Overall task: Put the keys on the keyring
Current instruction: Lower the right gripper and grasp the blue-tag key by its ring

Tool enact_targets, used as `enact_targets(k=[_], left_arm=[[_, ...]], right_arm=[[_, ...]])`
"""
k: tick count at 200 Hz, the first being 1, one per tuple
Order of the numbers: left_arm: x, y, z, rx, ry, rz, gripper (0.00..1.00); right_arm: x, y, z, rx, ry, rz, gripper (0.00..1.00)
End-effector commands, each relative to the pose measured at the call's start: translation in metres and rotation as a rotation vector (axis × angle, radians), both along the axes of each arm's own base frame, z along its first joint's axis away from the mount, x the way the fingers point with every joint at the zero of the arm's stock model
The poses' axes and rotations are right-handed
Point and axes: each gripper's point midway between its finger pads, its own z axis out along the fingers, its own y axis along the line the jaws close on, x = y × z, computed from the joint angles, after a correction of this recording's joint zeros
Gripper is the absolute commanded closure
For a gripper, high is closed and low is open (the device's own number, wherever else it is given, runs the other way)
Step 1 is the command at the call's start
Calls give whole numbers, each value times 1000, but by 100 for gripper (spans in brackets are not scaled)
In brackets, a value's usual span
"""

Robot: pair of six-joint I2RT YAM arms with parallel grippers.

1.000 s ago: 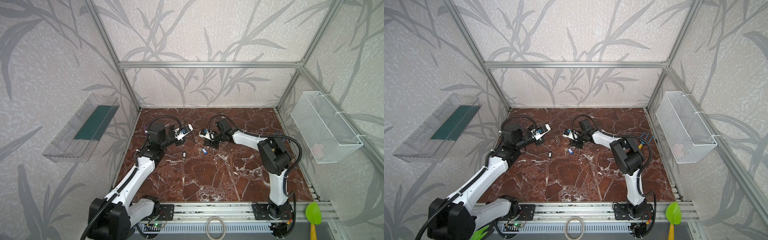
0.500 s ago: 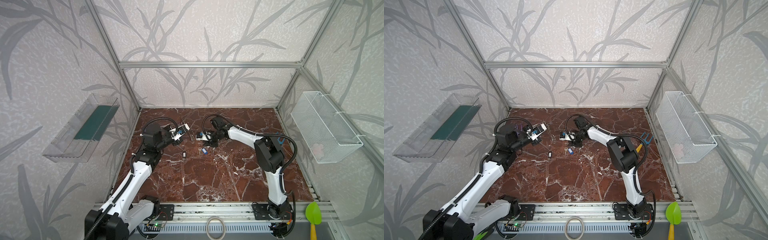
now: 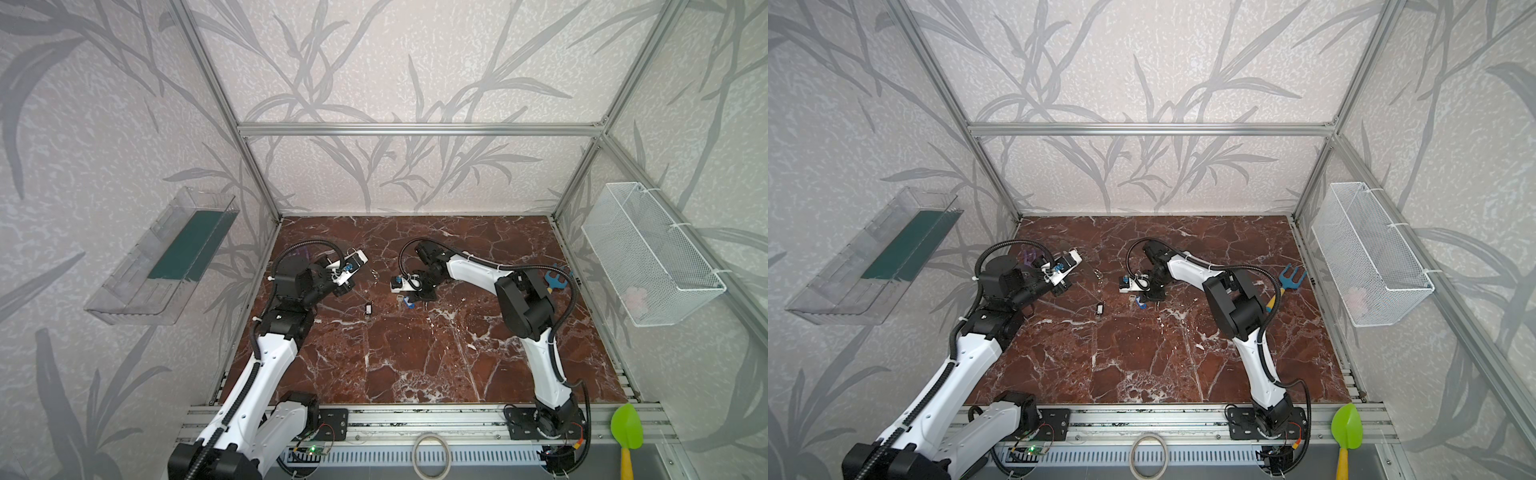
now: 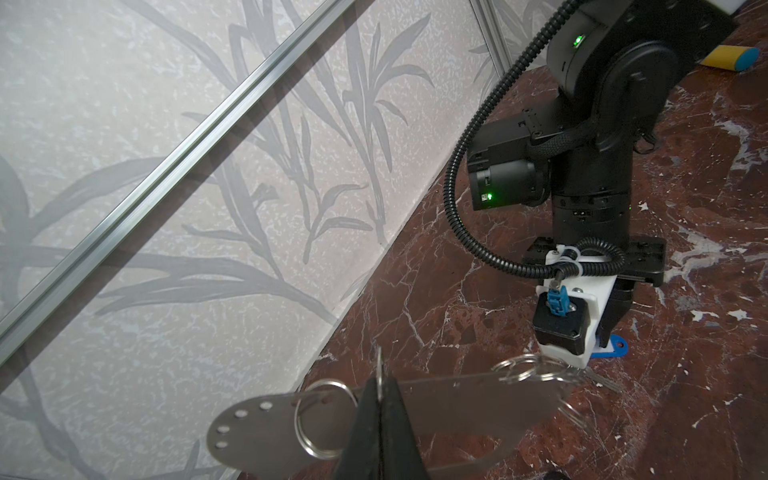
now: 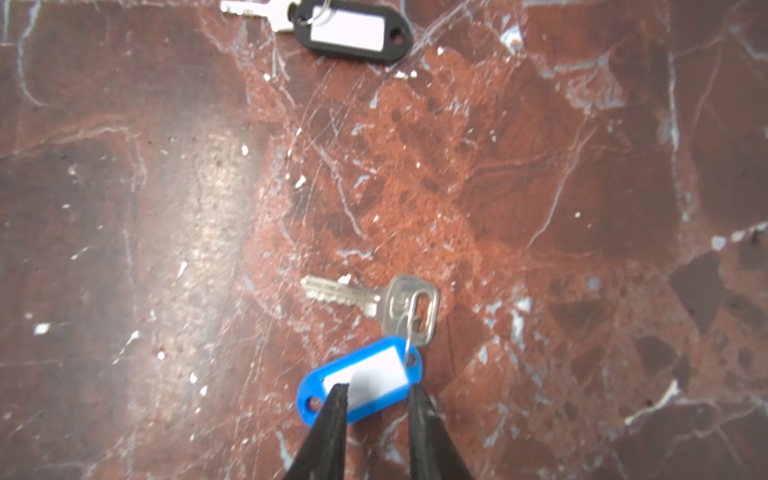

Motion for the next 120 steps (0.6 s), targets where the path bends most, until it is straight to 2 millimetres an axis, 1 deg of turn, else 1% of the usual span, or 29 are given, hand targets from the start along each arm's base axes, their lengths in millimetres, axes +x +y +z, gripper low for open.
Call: enact_targets(k=[1, 35, 77, 120], left_arm=[[-5, -1, 5, -8, -19, -18, 100], [-6, -1, 4, -9, -16, -20, 100], [-5, -1, 2, -6, -12, -22, 100], [-3, -2, 0, 1, -7, -28, 100]], right_arm=[[-1, 3, 1, -12, 19, 2, 73], [2, 5, -1, -16, 17, -4, 73], [6, 7, -3, -24, 21, -7, 77], [4, 9, -4, -19, 40, 5, 78]])
